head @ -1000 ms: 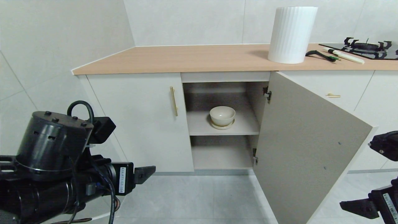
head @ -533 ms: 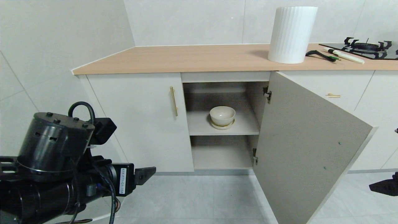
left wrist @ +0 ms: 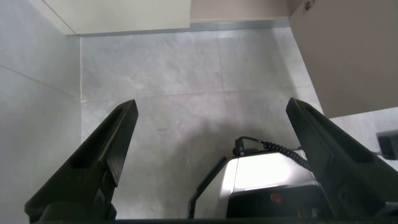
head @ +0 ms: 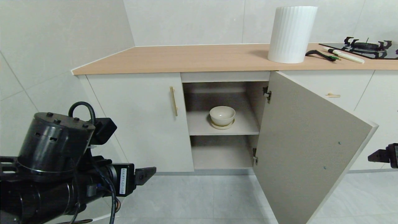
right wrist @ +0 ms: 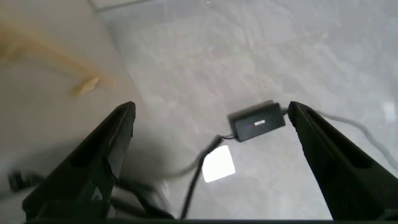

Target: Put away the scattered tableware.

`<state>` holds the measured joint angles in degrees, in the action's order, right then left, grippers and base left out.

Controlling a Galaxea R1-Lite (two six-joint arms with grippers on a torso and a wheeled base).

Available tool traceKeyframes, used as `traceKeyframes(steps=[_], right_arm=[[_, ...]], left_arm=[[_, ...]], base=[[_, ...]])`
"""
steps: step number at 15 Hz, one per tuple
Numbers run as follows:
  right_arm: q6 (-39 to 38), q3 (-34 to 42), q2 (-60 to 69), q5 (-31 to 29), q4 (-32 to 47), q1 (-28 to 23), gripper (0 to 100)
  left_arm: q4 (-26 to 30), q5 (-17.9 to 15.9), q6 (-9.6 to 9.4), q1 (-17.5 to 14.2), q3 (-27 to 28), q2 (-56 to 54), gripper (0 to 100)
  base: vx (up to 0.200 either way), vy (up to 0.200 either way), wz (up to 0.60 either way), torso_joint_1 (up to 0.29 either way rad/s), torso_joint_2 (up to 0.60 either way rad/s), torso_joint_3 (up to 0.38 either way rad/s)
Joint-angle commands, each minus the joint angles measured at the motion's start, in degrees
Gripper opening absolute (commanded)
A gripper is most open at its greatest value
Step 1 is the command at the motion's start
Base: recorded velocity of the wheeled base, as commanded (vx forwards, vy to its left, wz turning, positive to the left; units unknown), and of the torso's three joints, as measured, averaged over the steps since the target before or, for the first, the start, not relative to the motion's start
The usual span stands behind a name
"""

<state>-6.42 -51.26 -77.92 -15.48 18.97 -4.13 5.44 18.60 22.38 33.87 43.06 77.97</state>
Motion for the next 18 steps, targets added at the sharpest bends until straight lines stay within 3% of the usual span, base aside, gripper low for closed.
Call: traceKeyframes(steps=[1, 6, 11, 18], right_arm=[[-2.8, -0.2, -5.3, 0.2, -3.6, -0.6, 100], [-6.9, -0.2, -9.4, 0.3, -8.3, 0.6, 100], [-14.1, 0.4, -10.7, 0.6, -9.5, 8.9, 100], [-19.5, 0.7, -10.9, 0.5, -9.5, 16.6, 100]], left_arm=[[0.0, 0.0, 0.03, 0.0, 0.0, 0.1, 100], [-0.1, 0.0, 0.03, 0.0, 0.0, 0.0, 100], [0.0, 0.0, 0.03, 0.0, 0.0, 0.1, 100], [-0.1, 0.0, 0.03, 0.0, 0.0, 0.0, 100]], base=[[0.0, 0.0, 0.0, 0.0, 0.0, 0.0], [0.0, 0.0, 0.0, 0.0, 0.0, 0.0], [0.0, 0.0, 0.0, 0.0, 0.0, 0.0], [0.0, 0.0, 0.0, 0.0, 0.0, 0.0]])
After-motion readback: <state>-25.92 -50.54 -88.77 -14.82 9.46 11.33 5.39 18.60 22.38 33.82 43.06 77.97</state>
